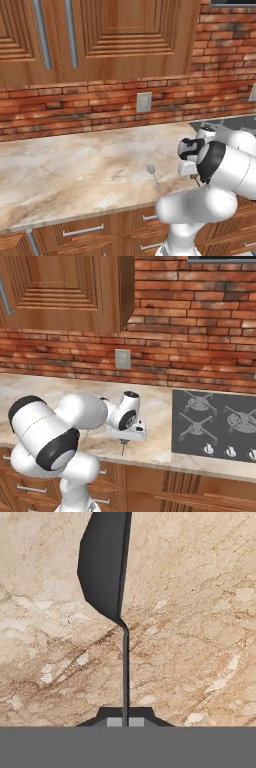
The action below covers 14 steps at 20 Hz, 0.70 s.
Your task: Organize the utensils by type. Pick up the wooden spoons from the counter and place them in the open cabinet. Then pick up the metallic utensils from the counter and place them in the open drawer.
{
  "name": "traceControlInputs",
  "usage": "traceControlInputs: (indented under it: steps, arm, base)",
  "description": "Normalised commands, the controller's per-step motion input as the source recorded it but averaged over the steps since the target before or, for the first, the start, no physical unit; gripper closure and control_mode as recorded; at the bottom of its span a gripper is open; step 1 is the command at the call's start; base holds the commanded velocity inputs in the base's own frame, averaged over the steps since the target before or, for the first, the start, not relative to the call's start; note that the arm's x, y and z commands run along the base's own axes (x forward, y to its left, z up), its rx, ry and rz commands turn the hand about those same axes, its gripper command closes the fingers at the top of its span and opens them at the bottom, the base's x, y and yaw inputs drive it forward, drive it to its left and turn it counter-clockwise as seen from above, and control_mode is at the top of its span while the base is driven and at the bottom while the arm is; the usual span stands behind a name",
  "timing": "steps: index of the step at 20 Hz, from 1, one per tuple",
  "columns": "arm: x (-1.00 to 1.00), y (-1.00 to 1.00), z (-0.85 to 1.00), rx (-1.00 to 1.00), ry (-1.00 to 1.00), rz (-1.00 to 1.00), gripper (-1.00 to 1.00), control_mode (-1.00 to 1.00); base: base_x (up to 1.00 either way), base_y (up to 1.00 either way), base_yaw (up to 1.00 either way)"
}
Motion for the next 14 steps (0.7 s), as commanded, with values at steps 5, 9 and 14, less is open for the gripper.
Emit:
traceControlInputs:
  steps: [5,9,14]
  arm:
    - [-0.13,0.0,0.34,0.0,0.03,0.0,1.0,-1.0]
    - [-0.06,0.0,0.51,0.0,0.07,0.0,1.0,-1.0]
    - [-0.17,0.0,0.48,0.0,-0.03,0.01,1.0,-1.0]
  base:
    - [0.0,0.0,0.0]
    - [0.0,0.0,0.0]
    - [0.0,0.0,0.0]
